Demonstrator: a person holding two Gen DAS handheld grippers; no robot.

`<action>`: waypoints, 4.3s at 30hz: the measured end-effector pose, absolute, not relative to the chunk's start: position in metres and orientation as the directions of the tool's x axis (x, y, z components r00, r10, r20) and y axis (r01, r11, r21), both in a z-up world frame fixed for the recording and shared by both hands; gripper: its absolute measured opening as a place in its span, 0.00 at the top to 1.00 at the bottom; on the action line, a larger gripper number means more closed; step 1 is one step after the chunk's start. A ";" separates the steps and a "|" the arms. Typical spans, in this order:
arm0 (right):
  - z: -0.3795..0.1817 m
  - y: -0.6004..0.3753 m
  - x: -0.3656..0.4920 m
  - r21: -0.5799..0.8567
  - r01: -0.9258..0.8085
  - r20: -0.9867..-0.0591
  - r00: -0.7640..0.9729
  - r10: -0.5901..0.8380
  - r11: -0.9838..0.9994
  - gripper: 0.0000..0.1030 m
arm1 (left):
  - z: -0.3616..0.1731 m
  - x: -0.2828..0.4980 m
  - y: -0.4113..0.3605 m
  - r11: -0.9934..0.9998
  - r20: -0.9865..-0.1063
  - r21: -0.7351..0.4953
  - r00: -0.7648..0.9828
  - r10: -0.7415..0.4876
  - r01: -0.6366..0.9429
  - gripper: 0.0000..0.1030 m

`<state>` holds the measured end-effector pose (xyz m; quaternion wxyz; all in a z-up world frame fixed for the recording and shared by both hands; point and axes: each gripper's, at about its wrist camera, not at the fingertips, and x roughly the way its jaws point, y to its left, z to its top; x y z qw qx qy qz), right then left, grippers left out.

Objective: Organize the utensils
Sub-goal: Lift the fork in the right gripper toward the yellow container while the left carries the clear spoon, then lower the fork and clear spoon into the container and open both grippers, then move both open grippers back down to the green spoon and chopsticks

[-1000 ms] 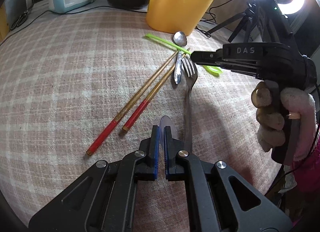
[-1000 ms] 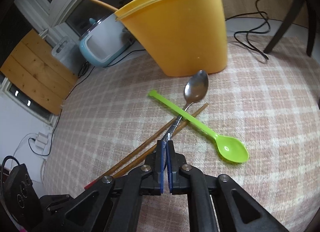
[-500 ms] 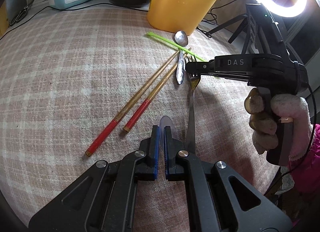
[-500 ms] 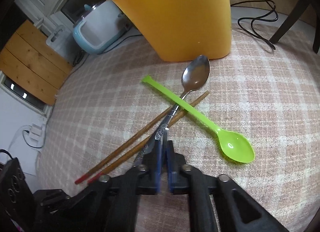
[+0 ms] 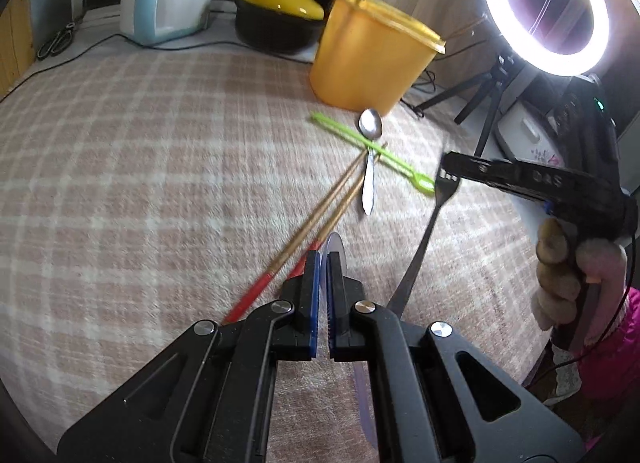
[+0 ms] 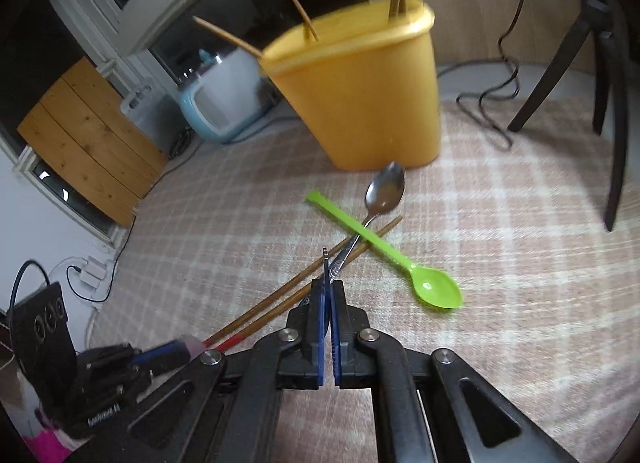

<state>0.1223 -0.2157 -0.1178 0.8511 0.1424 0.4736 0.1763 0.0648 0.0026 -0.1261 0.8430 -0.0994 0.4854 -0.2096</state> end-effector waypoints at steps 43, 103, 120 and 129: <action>0.085 -0.223 0.097 0.079 -0.066 -0.440 0.893 0.094 0.995 1.00 | 0.077 0.301 0.003 0.853 -0.345 -0.300 0.784 -0.515 0.428 1.00; 0.041 -0.203 0.186 -0.017 0.006 -0.497 0.868 -0.014 1.000 0.82 | 0.010 0.331 -0.059 0.802 -0.463 -0.220 0.664 -0.587 0.556 0.95; 0.047 -0.220 0.136 0.038 -0.006 -0.486 0.874 0.023 0.999 0.76 | 0.041 0.291 -0.041 0.818 -0.444 -0.219 0.692 -0.569 0.533 0.95; 0.054 -0.242 0.102 0.077 0.001 -0.474 0.880 0.036 0.997 0.60 | 0.062 0.231 -0.035 0.829 -0.423 -0.161 0.721 -0.549 0.536 0.66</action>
